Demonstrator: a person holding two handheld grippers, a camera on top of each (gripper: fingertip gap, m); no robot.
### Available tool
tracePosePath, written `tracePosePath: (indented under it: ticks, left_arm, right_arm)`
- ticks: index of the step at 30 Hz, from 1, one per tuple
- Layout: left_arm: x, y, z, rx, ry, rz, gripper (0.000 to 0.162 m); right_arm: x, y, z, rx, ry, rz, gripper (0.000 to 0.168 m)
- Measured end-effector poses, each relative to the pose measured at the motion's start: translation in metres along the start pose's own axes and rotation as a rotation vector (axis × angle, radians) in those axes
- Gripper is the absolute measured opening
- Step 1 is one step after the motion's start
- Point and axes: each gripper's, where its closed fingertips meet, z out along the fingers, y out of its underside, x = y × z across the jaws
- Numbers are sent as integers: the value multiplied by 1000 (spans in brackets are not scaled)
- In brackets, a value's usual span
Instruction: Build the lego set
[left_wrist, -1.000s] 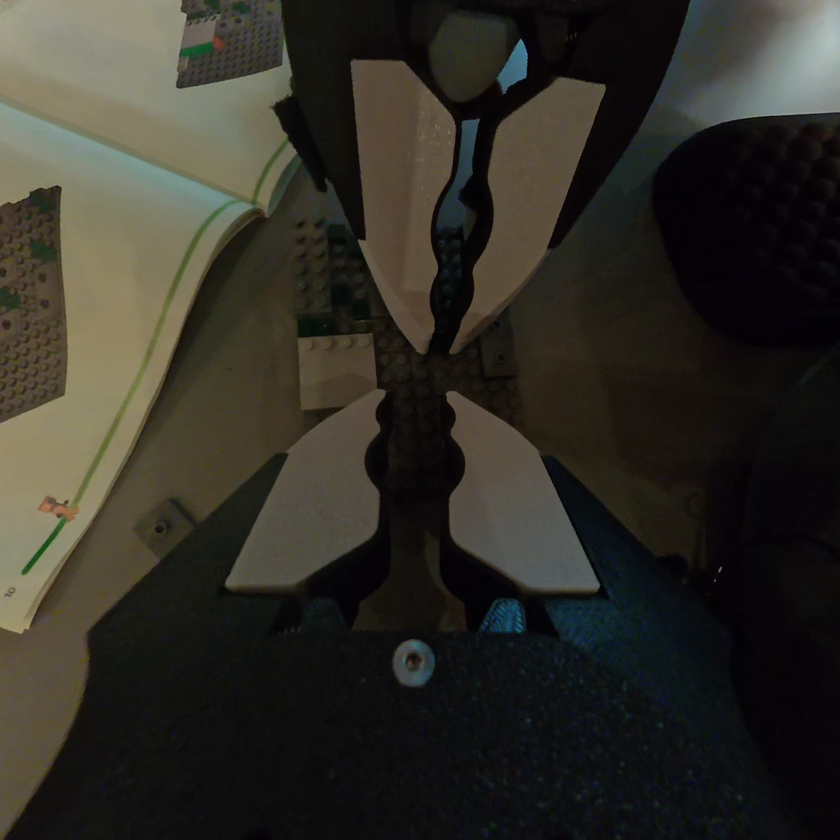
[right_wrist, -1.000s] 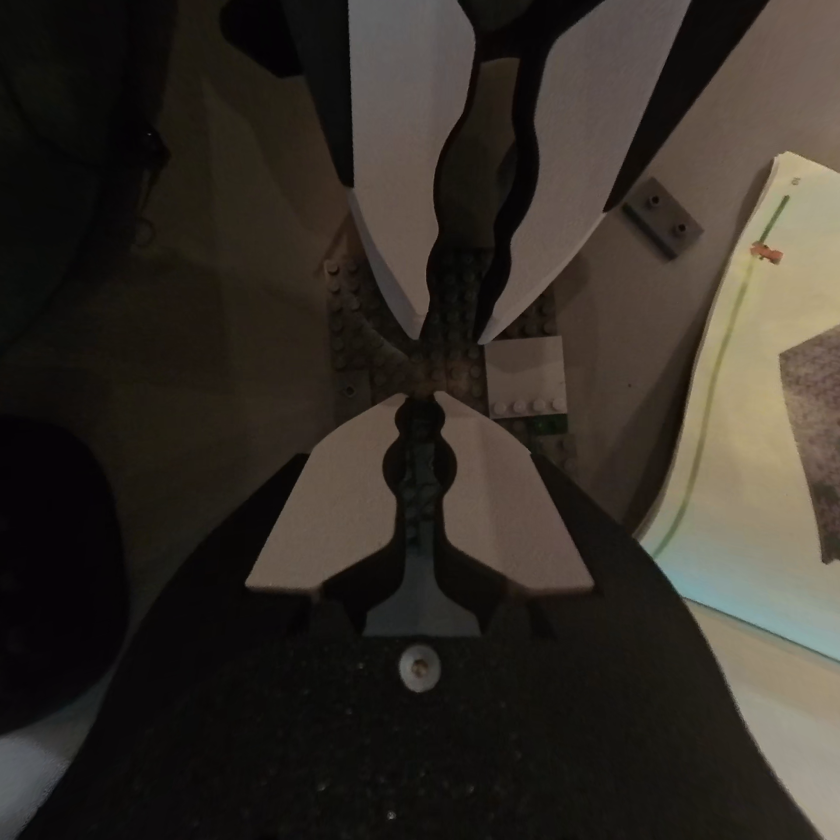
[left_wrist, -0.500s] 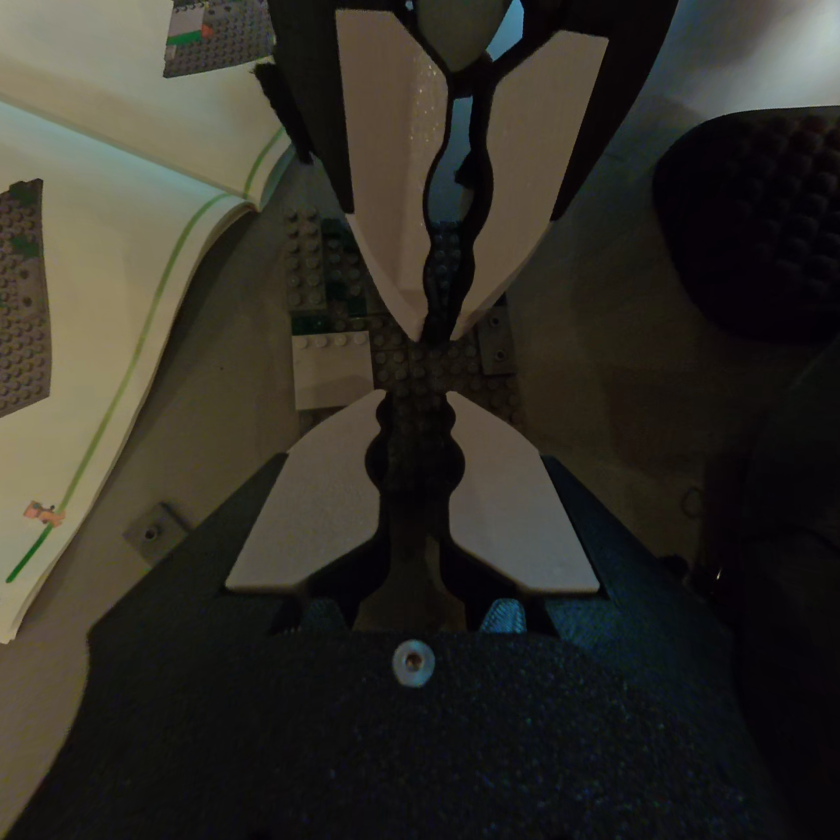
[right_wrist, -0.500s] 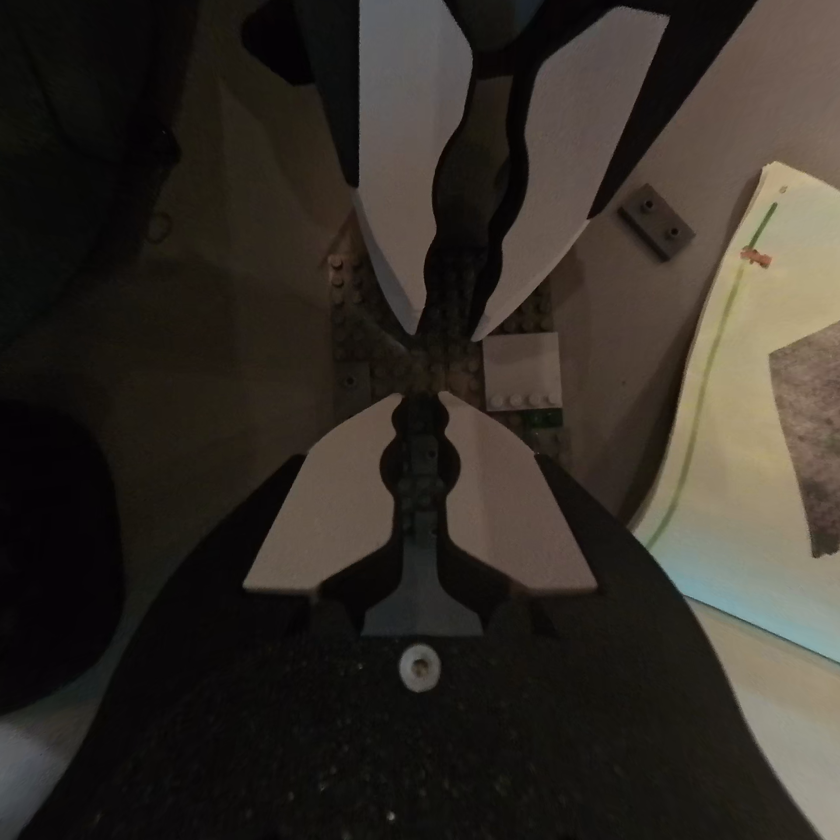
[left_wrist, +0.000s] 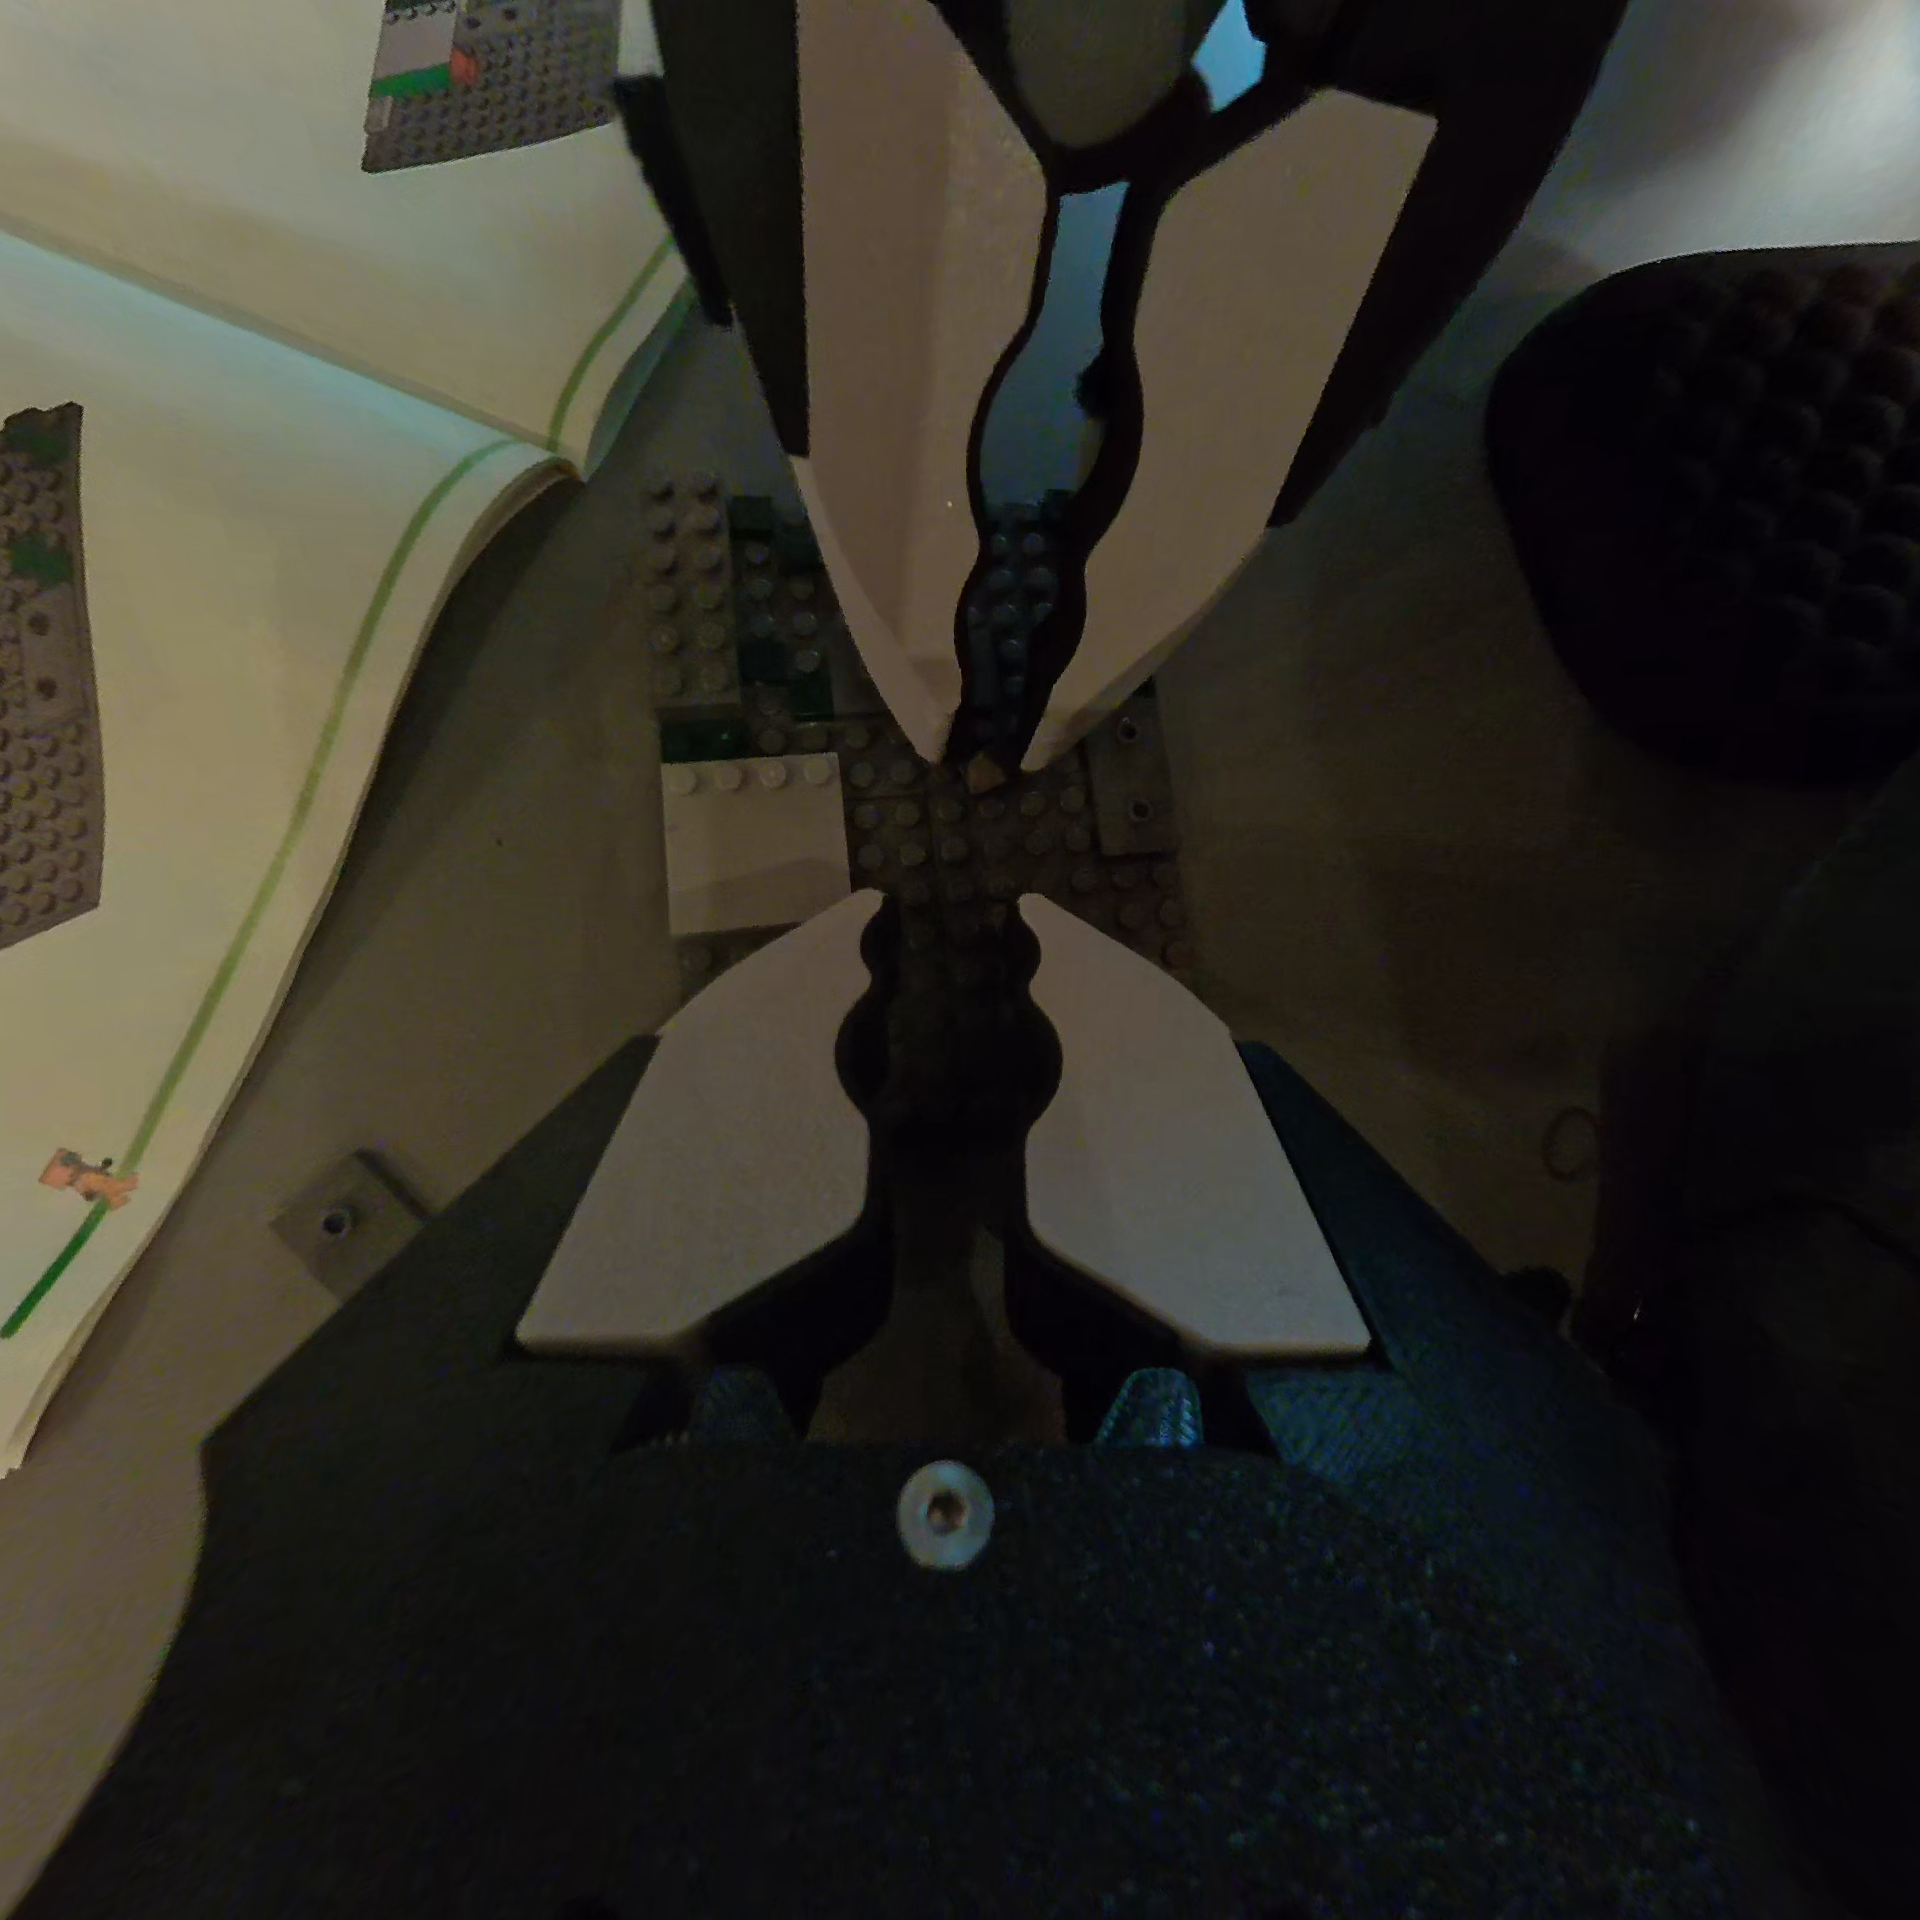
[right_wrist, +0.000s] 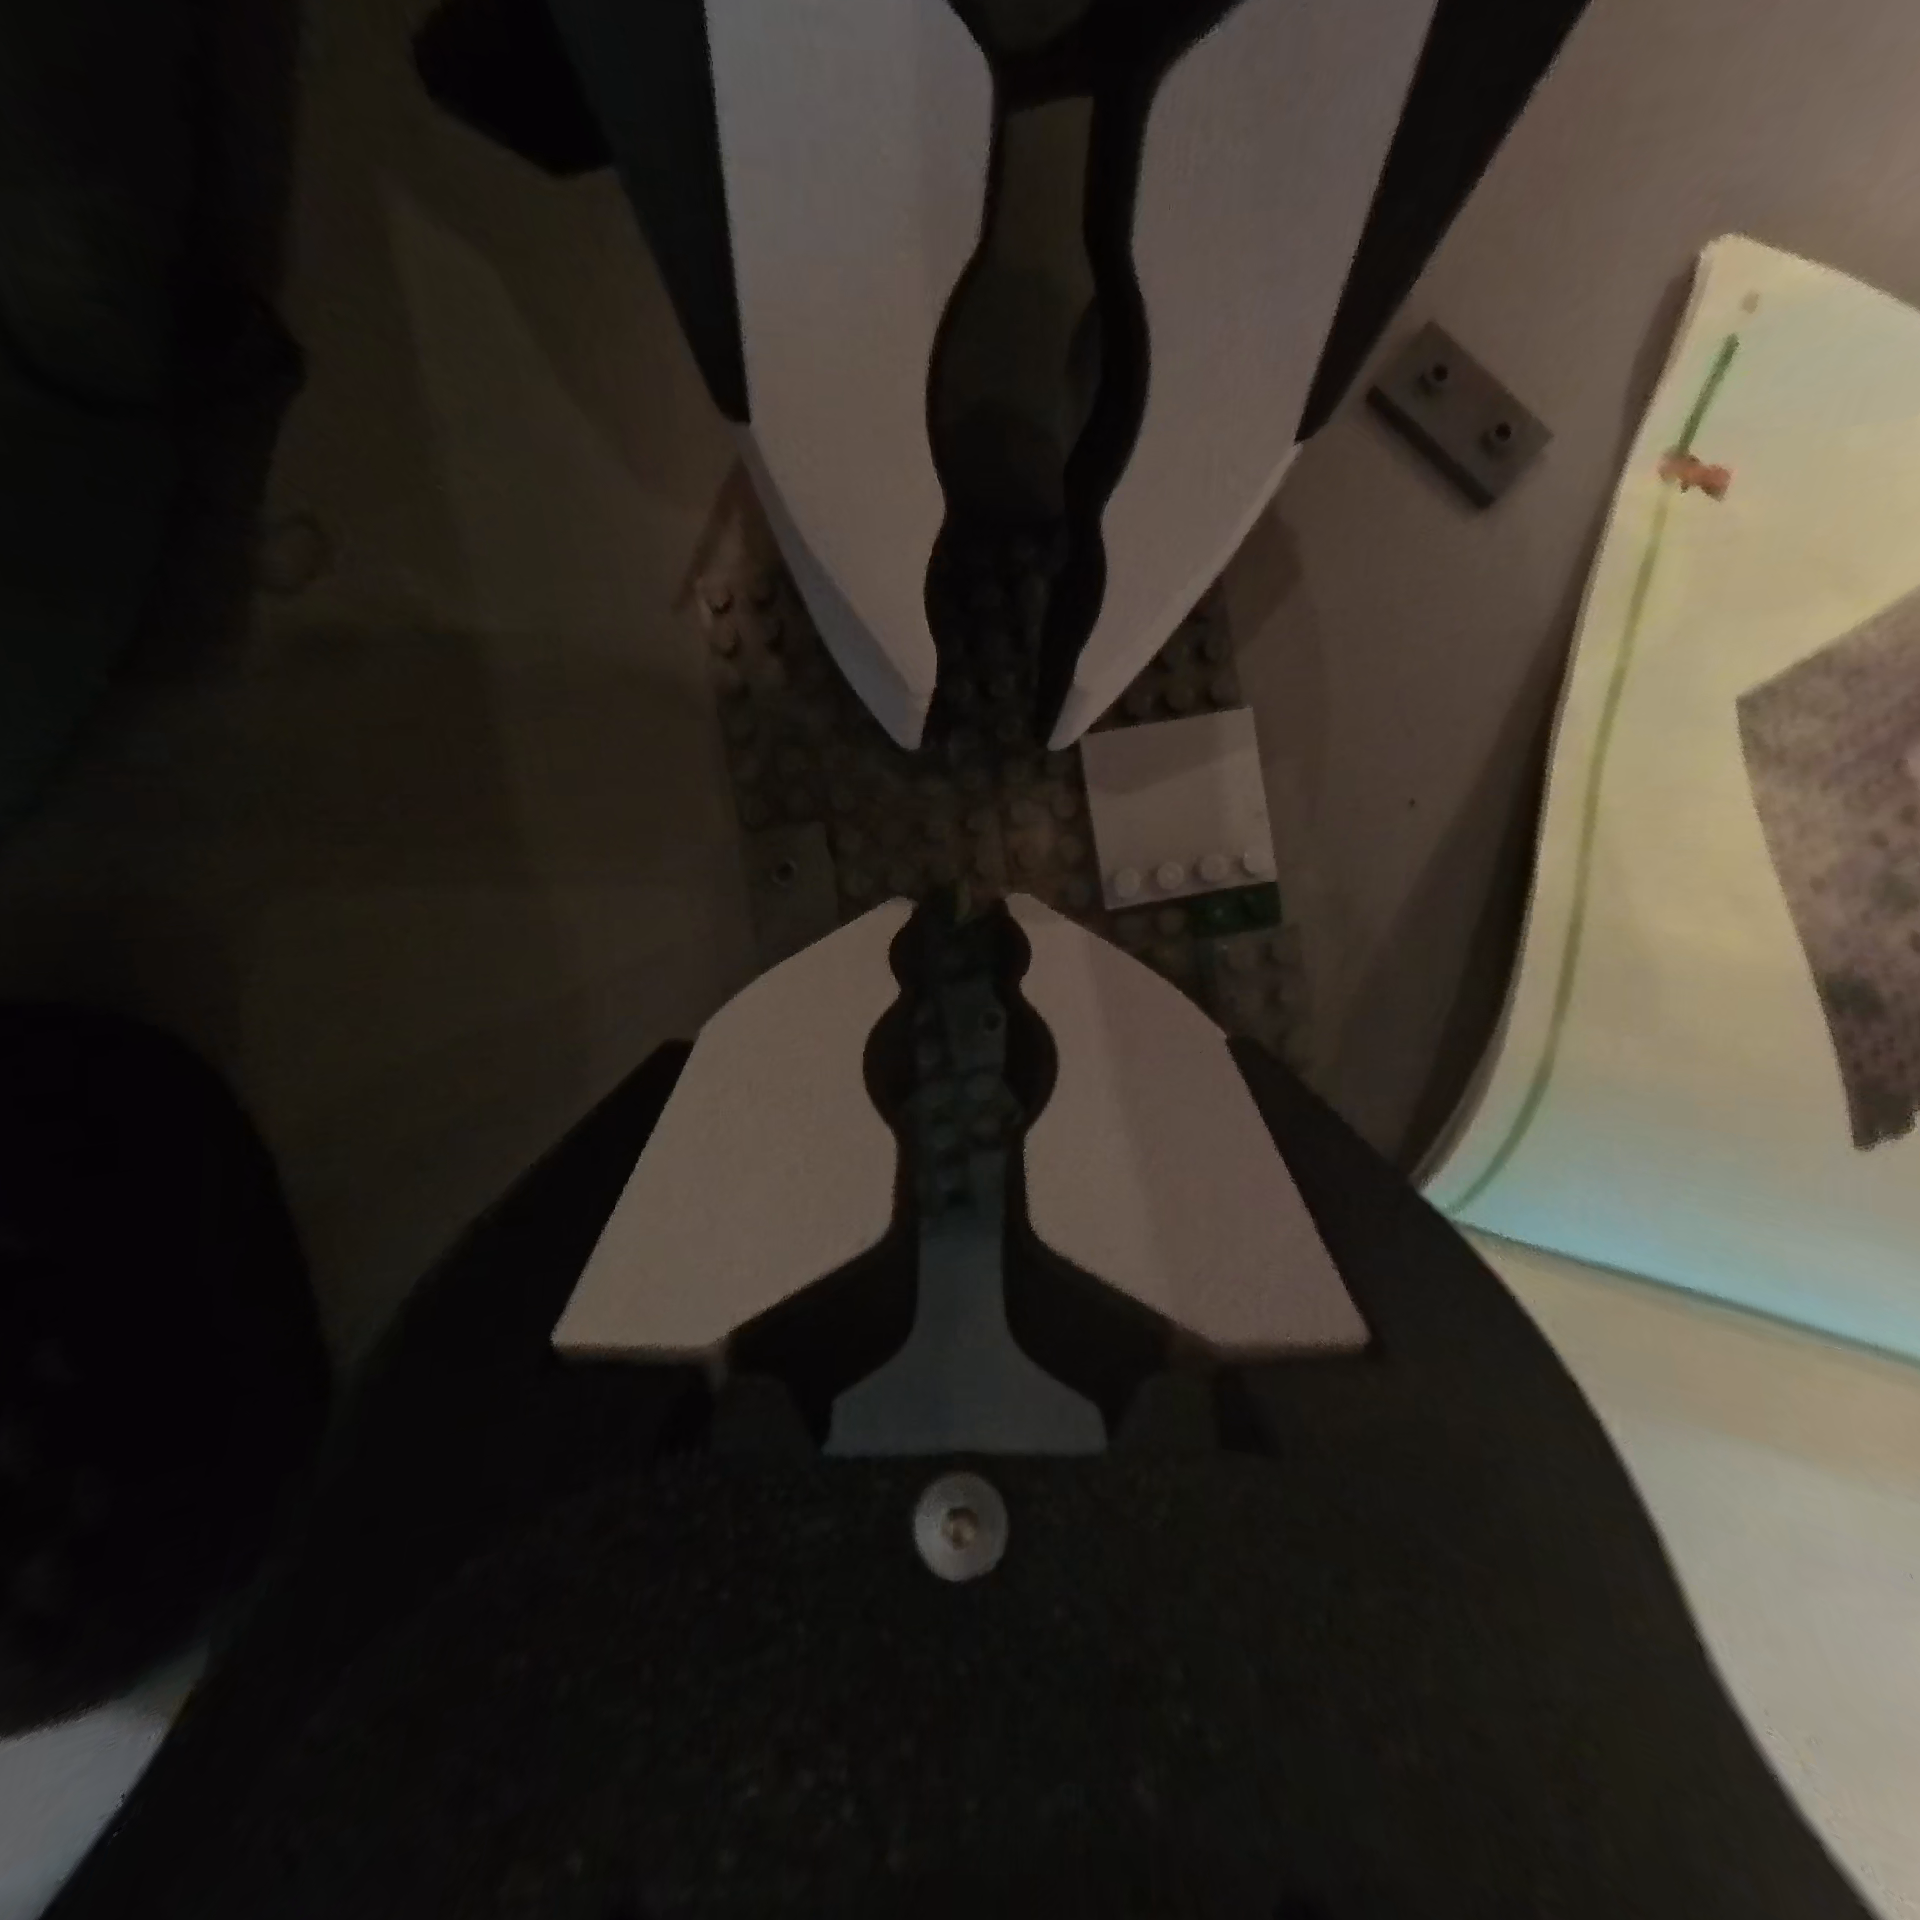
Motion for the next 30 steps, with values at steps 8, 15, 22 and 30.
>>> tracePosePath:
  ticks: [8, 15, 22, 30]
  left_arm:
    - [2, 0, 0, -3, 2, 7, 19]
    - [1, 0, 0, -1, 1, 6, 19]
    - [2, 0, 0, 0, 6, 6, 20]
    - [3, 0, 0, -1, 7, 11, 20]
  right_arm:
    - [2, -4, -1, 36, 15, -14, 11]
    - [0, -6, 3, 37, -35, -61, 10]
    - [-1, -5, 3, 40, -33, -47, 7]
    - [0, -6, 2, 63, -35, -50, 7]
